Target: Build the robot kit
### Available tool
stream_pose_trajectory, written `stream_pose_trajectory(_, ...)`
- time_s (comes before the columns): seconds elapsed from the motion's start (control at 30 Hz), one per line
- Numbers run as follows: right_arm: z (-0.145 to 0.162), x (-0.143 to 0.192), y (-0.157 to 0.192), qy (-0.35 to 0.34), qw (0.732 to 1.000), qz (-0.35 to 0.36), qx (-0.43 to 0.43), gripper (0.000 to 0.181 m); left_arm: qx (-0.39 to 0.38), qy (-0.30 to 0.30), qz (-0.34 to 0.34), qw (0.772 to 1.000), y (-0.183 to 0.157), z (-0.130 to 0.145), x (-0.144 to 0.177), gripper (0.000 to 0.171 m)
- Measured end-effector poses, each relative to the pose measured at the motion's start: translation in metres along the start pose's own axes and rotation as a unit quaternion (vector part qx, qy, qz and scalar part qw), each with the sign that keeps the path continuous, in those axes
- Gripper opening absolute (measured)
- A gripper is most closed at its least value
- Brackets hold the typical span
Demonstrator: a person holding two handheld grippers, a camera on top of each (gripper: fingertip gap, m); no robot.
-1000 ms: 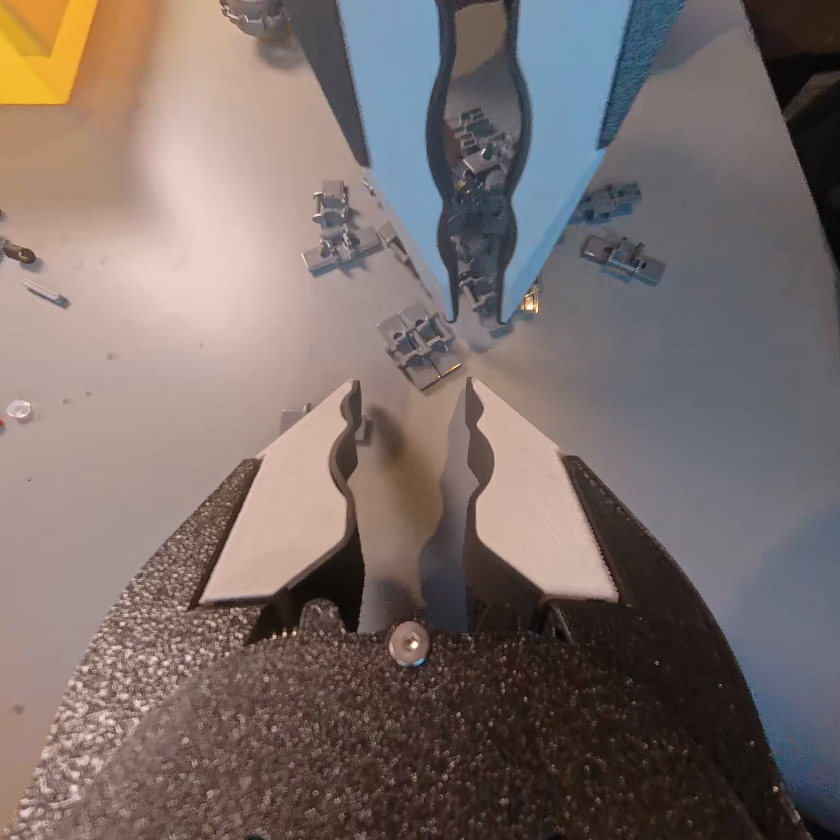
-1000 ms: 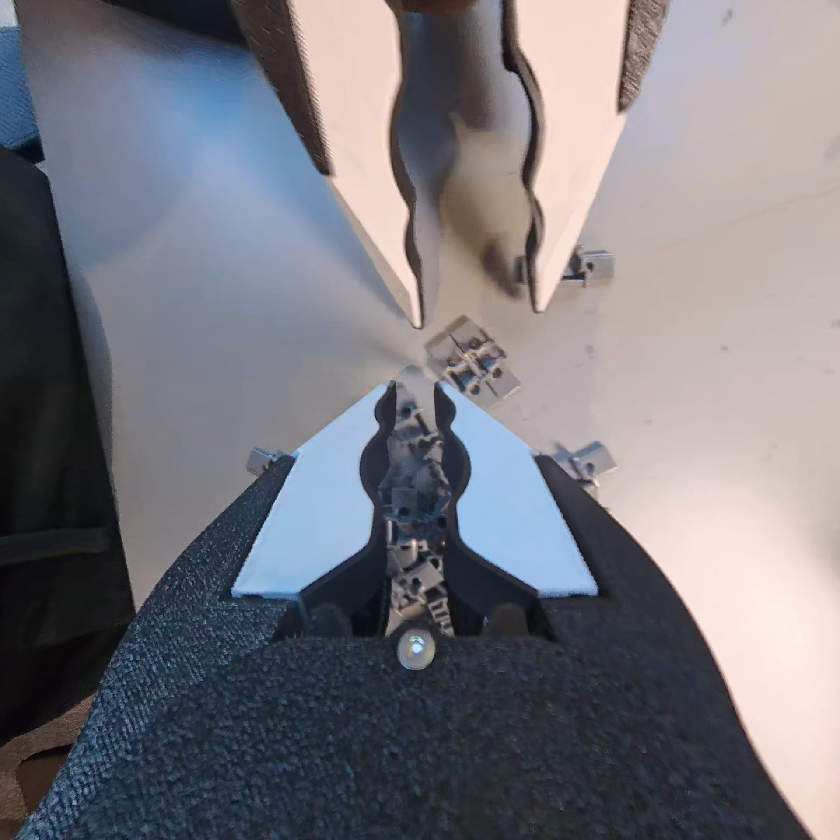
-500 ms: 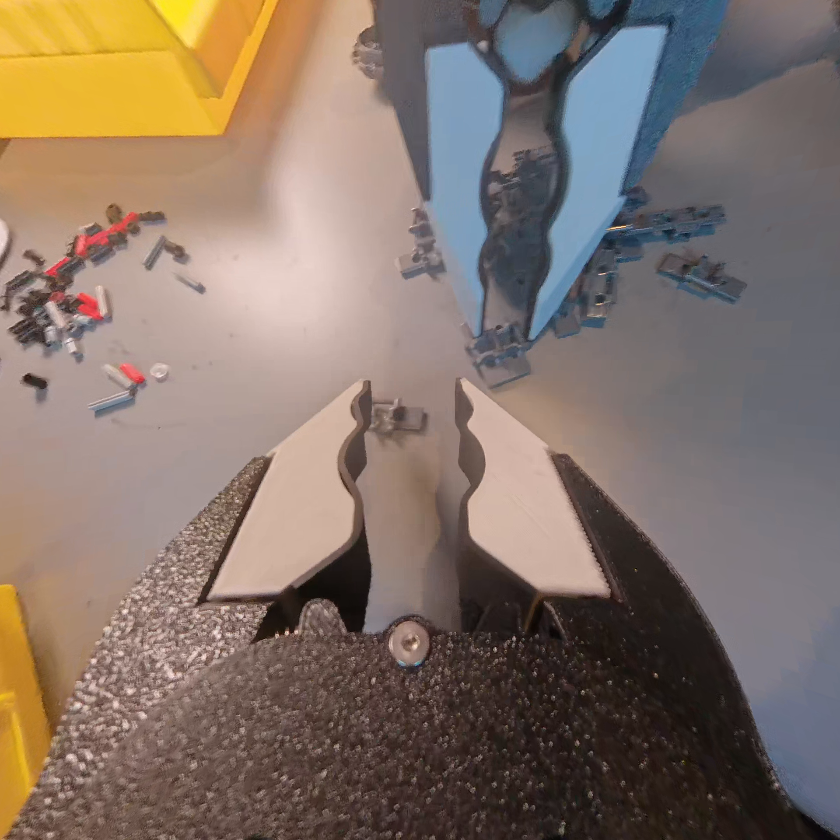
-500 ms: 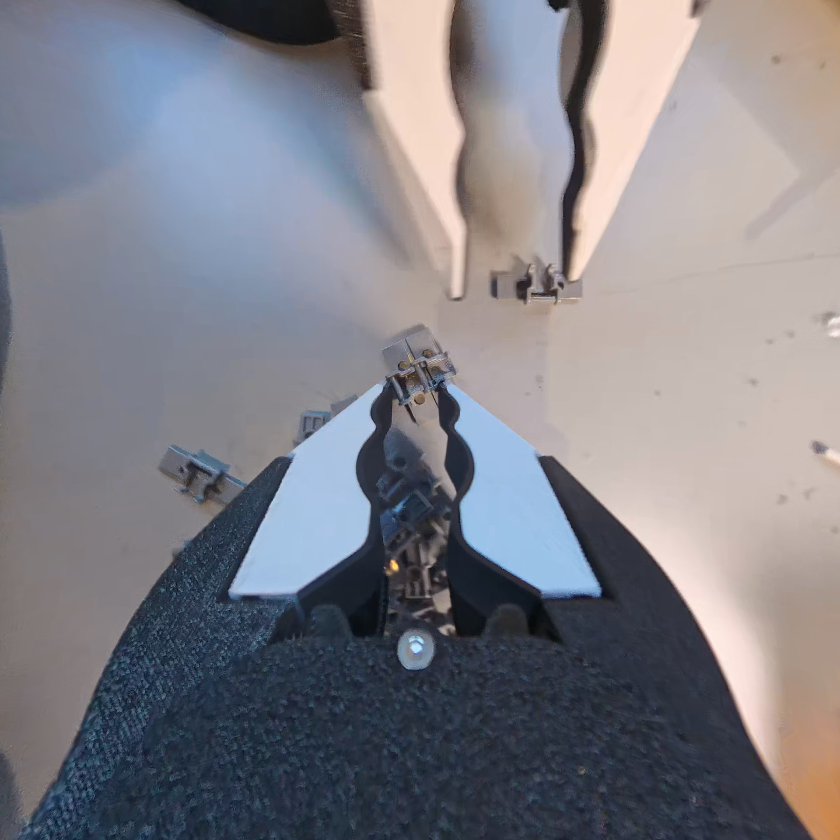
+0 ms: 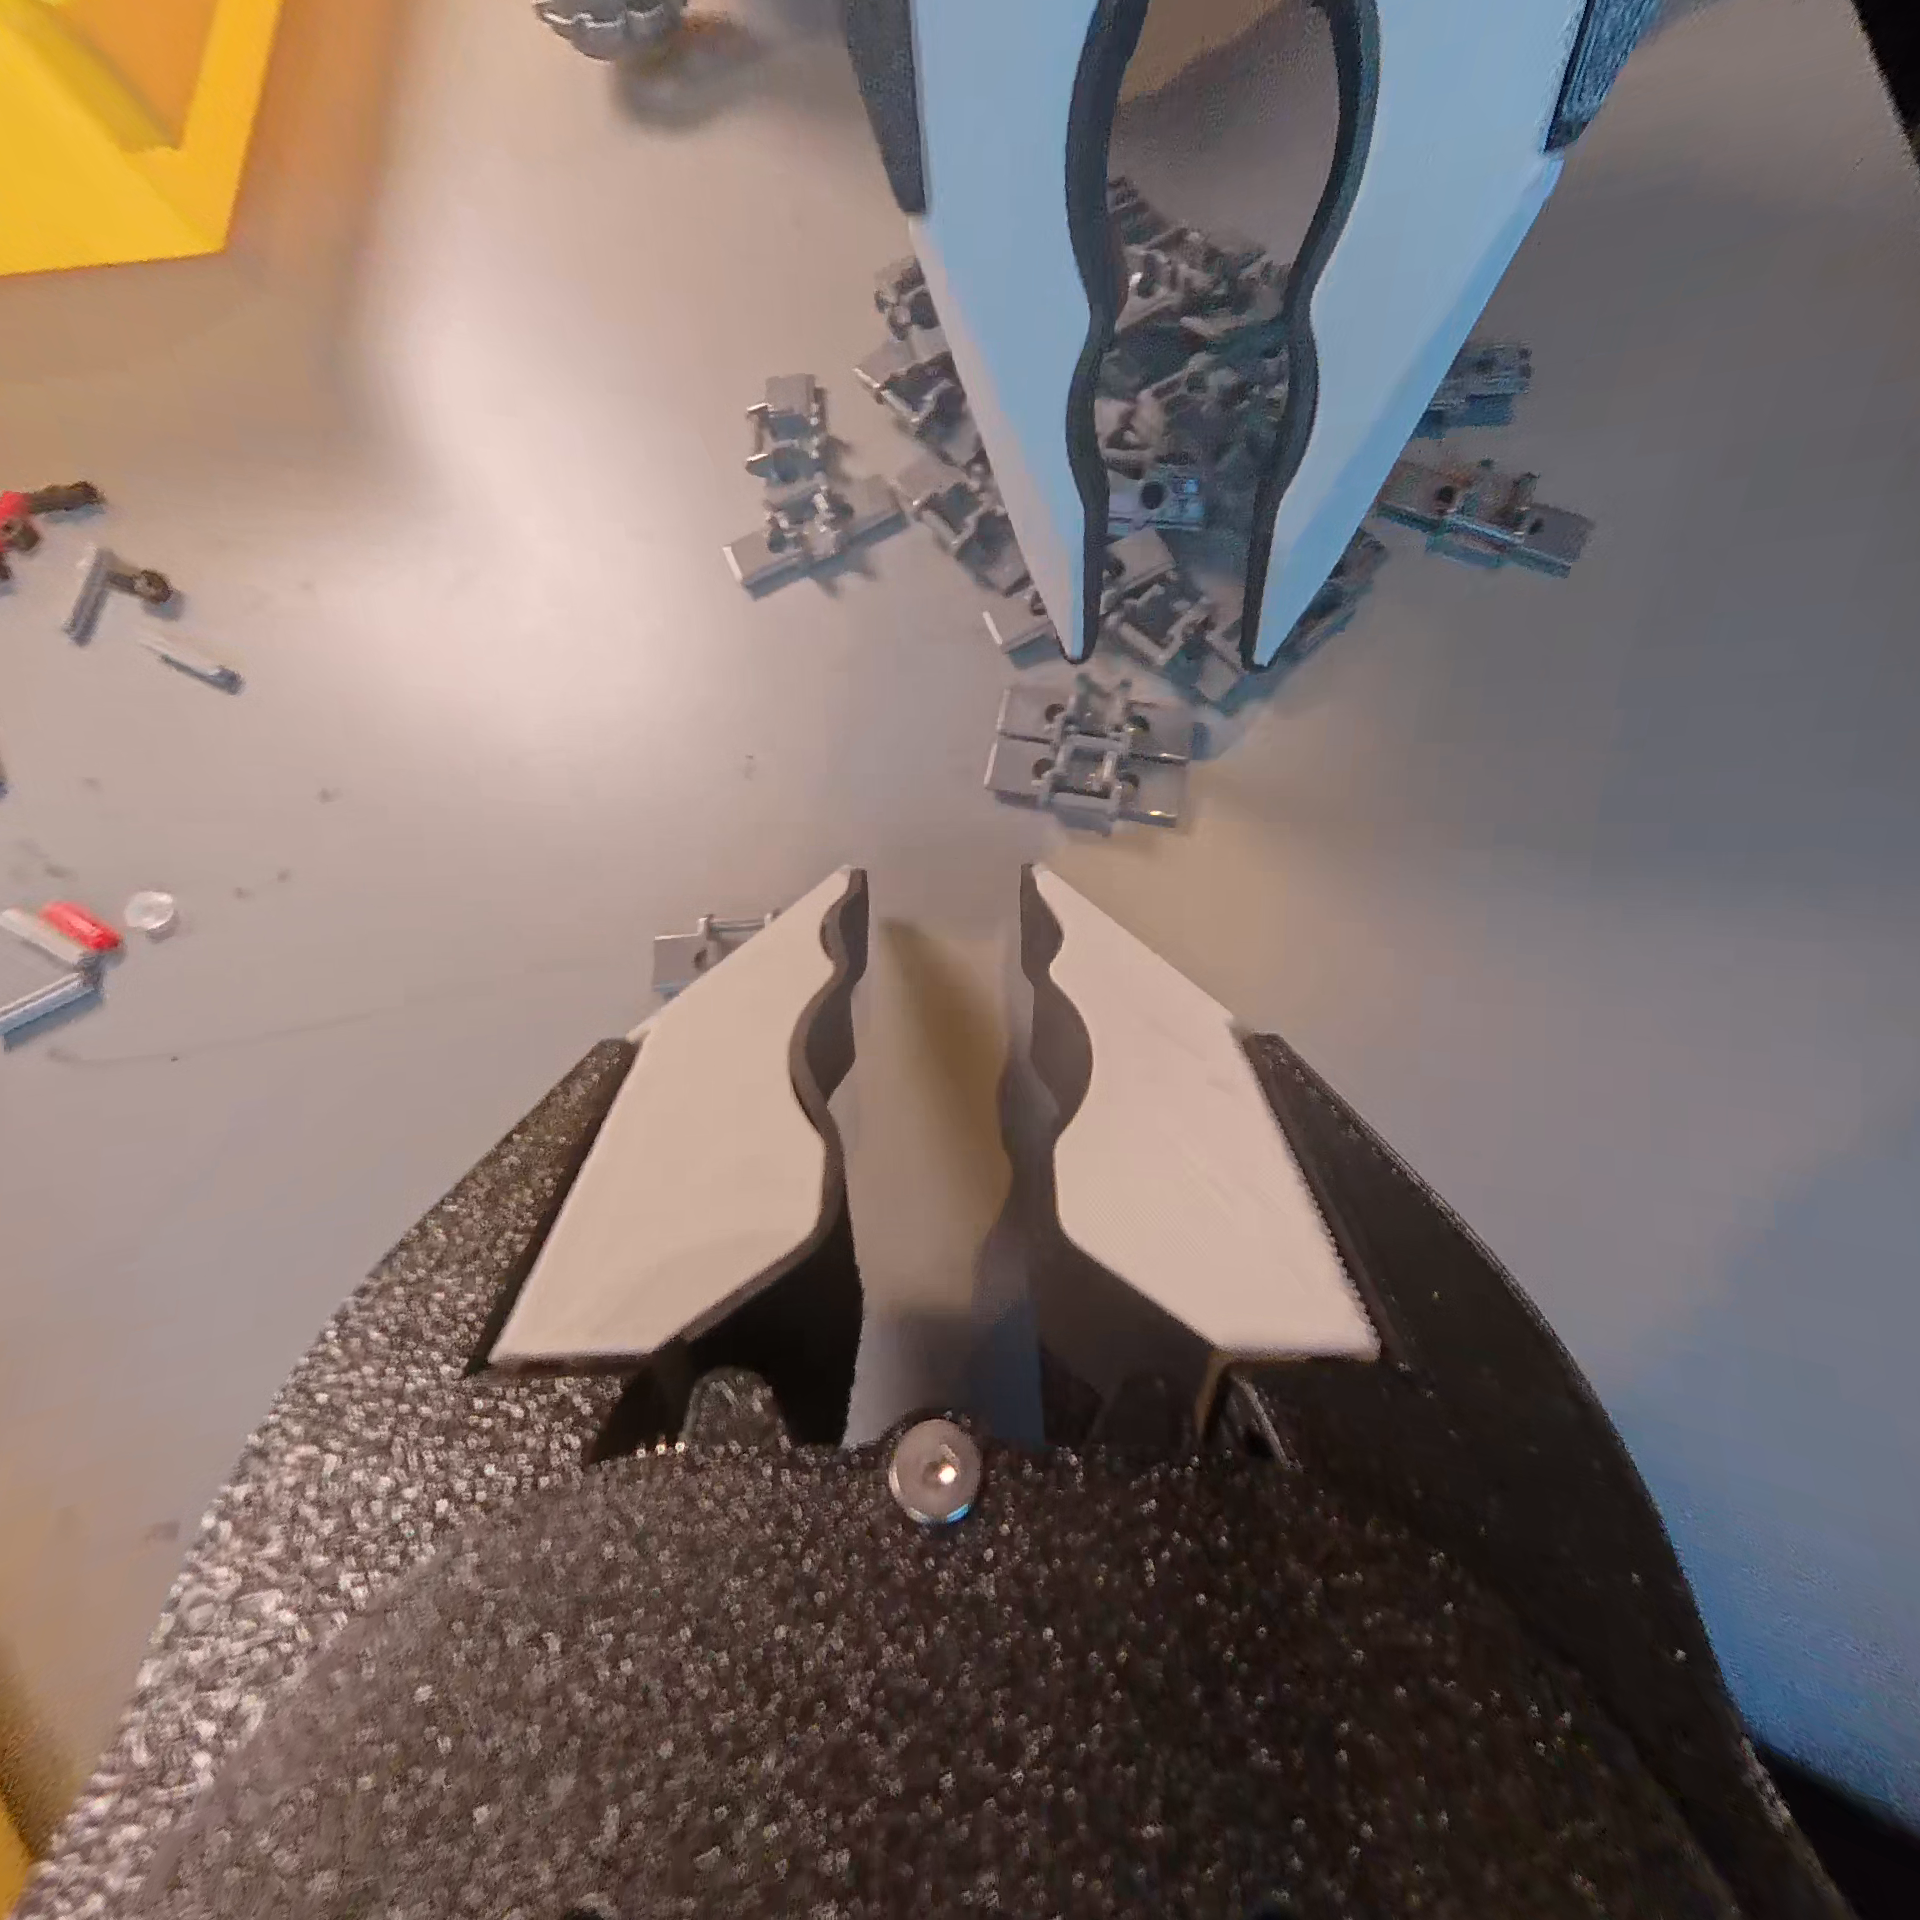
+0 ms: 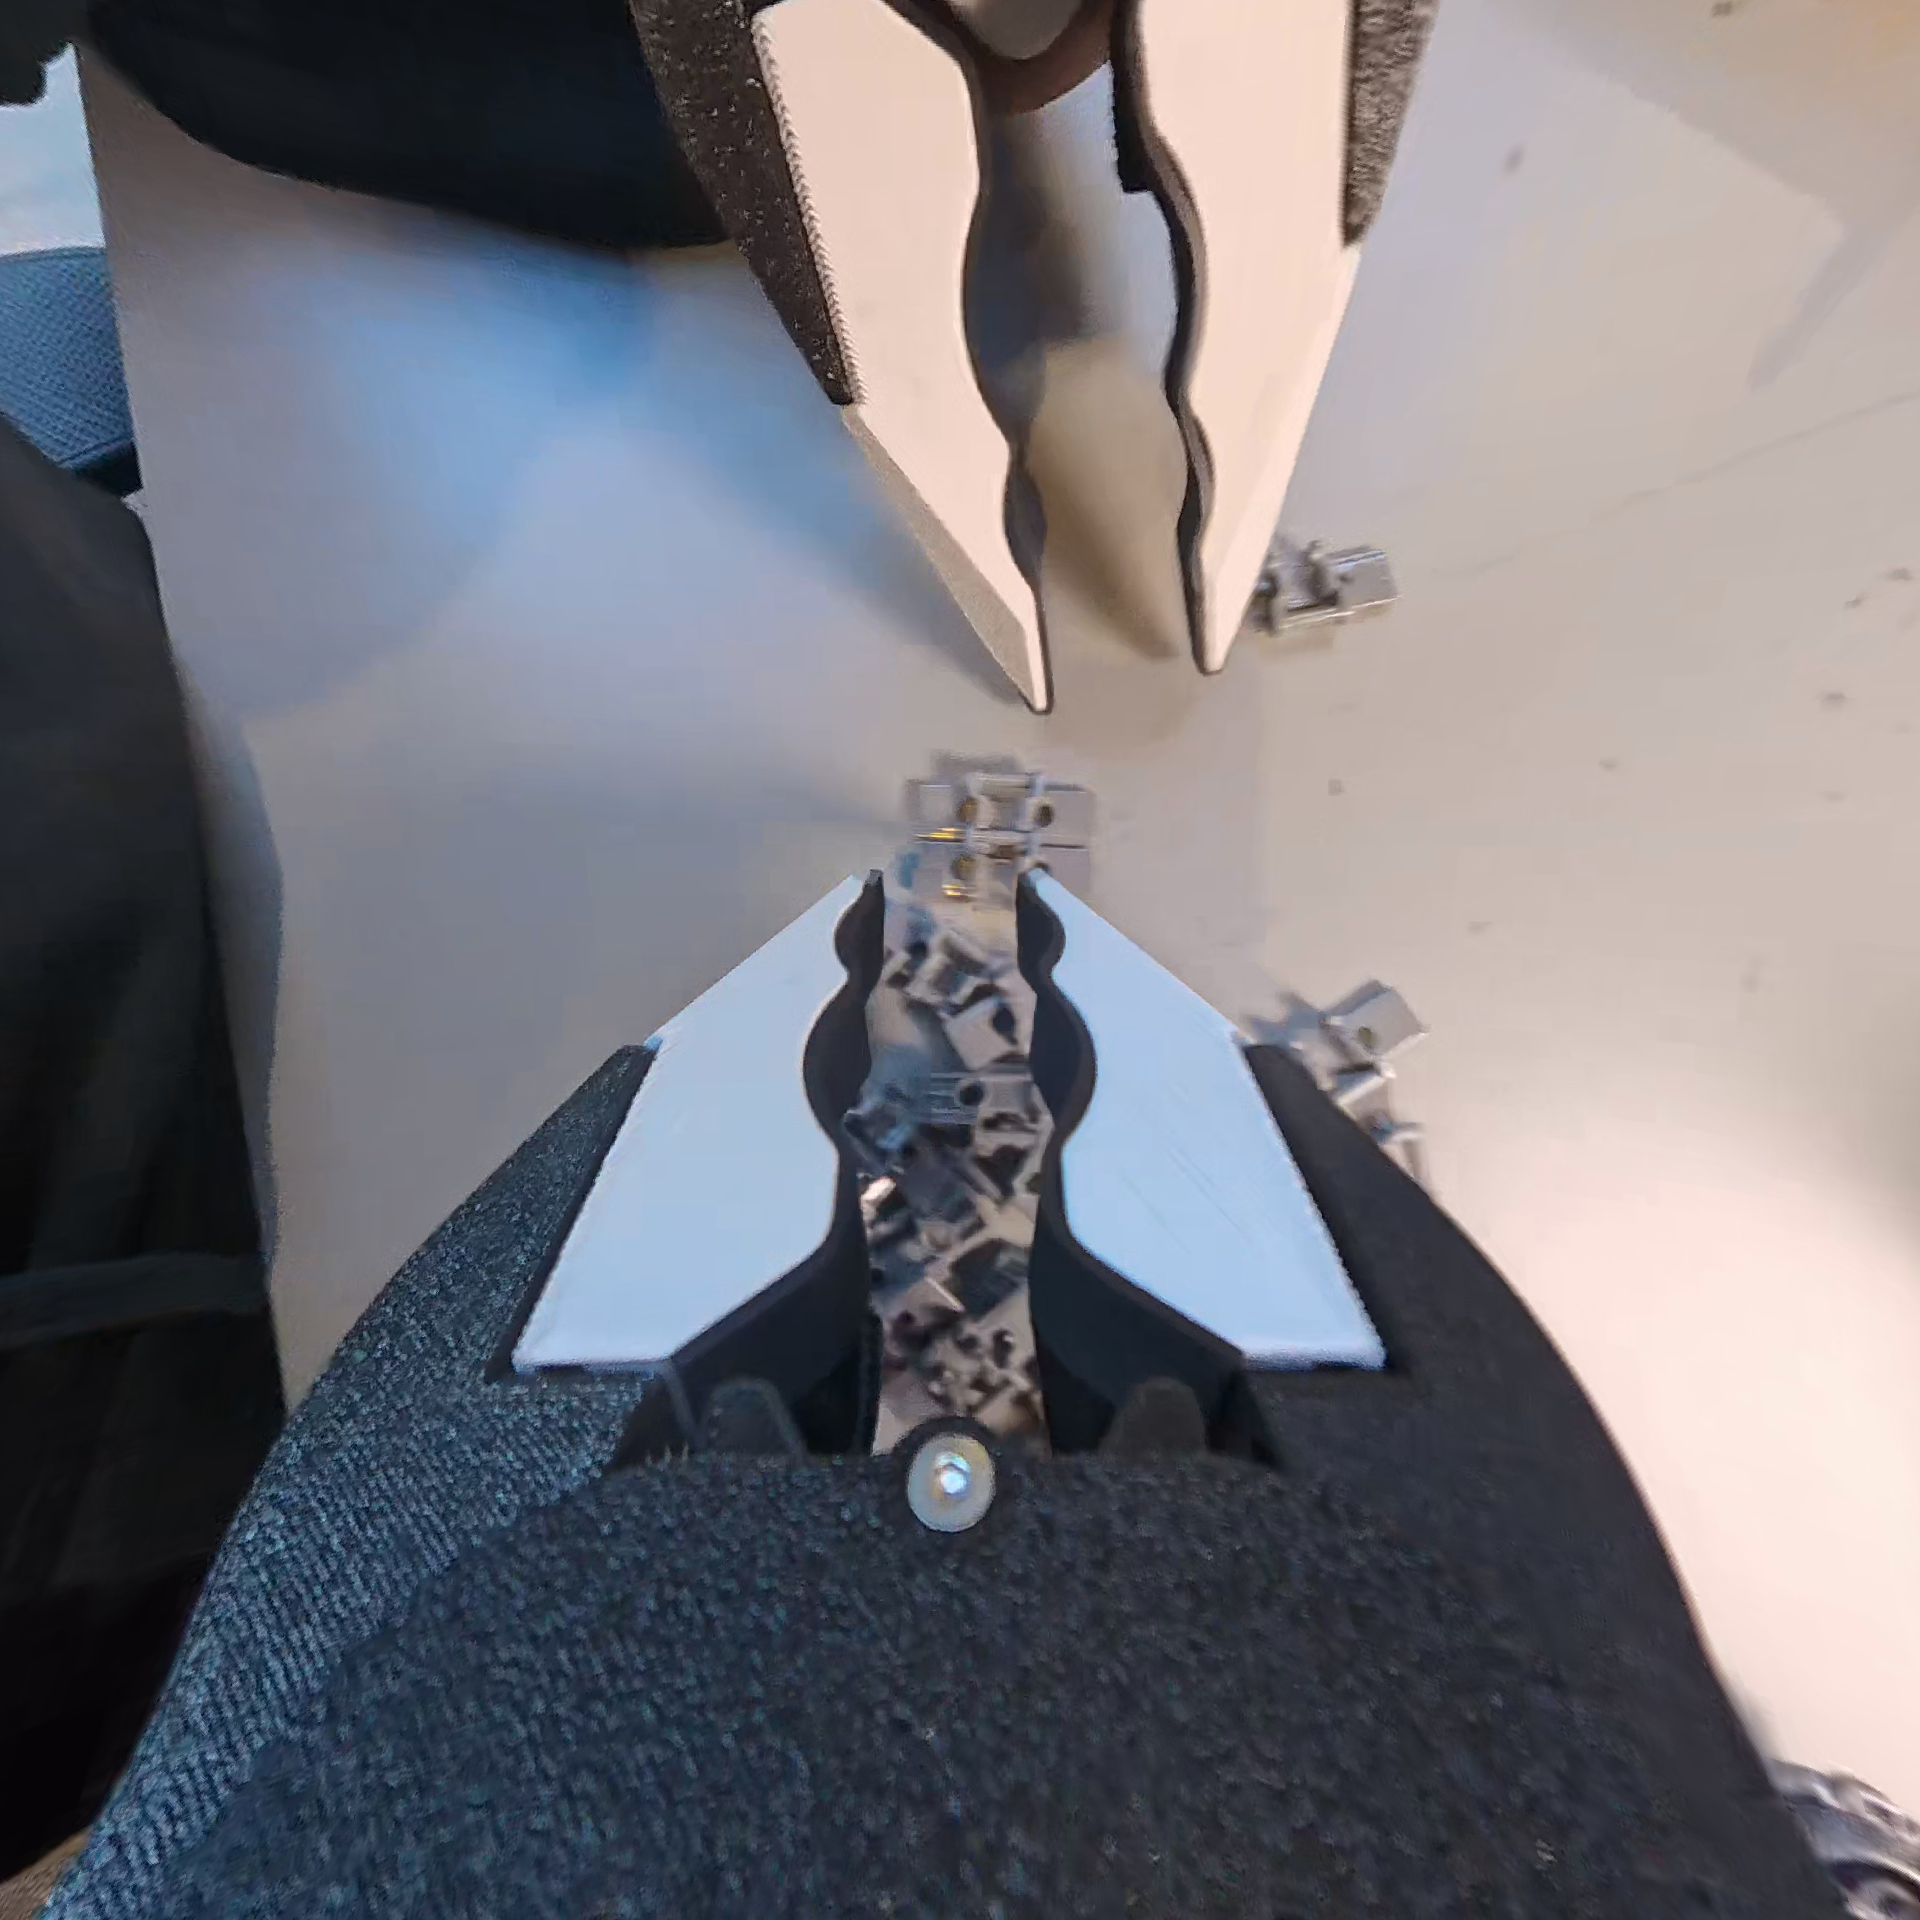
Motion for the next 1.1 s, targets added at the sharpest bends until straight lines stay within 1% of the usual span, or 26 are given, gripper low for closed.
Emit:
stream_pose_trajectory(0.1,0.003,0.004,-0.019,0.007,1.000,0.025,0.007,0.024,0.005,-0.027,0.014,1.000,-0.003,-0.007,0.006,0.028)
stream_pose_trajectory(0.2,0.005,0.000,-0.016,0.027,0.999,0.008,0.030,0.024,-0.014,-0.056,0.045,0.997,-0.019,-0.022,0.008,0.039)
stream_pose_trajectory(0.3,0.002,-0.009,-0.008,0.041,0.998,0.000,0.055,0.019,-0.031,-0.030,0.053,0.998,-0.027,-0.019,-0.001,0.043)
stream_pose_trajectory(0.37,-0.002,-0.015,-0.009,0.046,0.997,0.009,0.069,0.016,-0.025,-0.014,0.054,0.998,-0.024,-0.012,-0.003,0.040)
stream_pose_trajectory(0.43,-0.009,-0.017,-0.011,0.038,0.996,0.011,0.086,0.012,-0.006,-0.013,0.055,0.998,-0.018,-0.005,0.002,0.038)
stream_pose_trajectory(0.53,-0.016,-0.020,-0.015,0.024,0.992,0.015,0.120,0.012,0.008,-0.018,0.078,0.997,-0.018,-0.002,0.006,0.032)
stream_pose_trajectory(0.6,-0.019,-0.020,-0.018,0.021,0.991,0.010,0.129,0.014,0.004,-0.006,0.078,0.997,-0.020,0.001,0.002,0.031)
stream_pose_trajectory(0.67,-0.019,-0.014,-0.021,0.015,0.990,0.001,0.138,0.017,0.006,-0.002,0.073,0.997,-0.019,0.000,0.001,0.026)
stream_pose_trajectory(0.73,-0.025,-0.005,-0.031,-0.003,0.991,0.003,0.132,0.018,0.012,0.005,0.063,0.998,-0.015,0.002,0.001,0.021)
stream_pose_trajectory(0.8,-0.036,0.001,-0.050,-0.027,0.994,0.024,0.104,0.018,0.013,0.008,0.060,0.998,-0.013,0.004,0.001,0.015)
stream_pose_trajectory(0.87,-0.044,-0.001,-0.061,-0.037,0.994,0.028,0.095,0.018,0.013,0.009,0.063,0.998,-0.014,0.004,0.001,0.015)
stream_pose_trajectory(0.97,-0.048,-0.013,-0.068,-0.023,0.994,0.025,0.102,0.019,0.015,0.008,0.064,0.998,-0.012,0.006,0.002,0.015)
stream_pose_trajectory(1.1,-0.050,-0.019,-0.075,-0.011,0.994,0.021,0.103,0.019,0.031,-0.004,0.054,0.998,-0.005,0.005,0.006,0.021)
Point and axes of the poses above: each gripper's, where its closed fingertips meet, x back along the fingers, z out of its underside, y = z × x across the jaws, the point moved 1 cm from there along x, back along the fingers, and after that the axes turned 14 degrees about y, right-handed, at the moved point
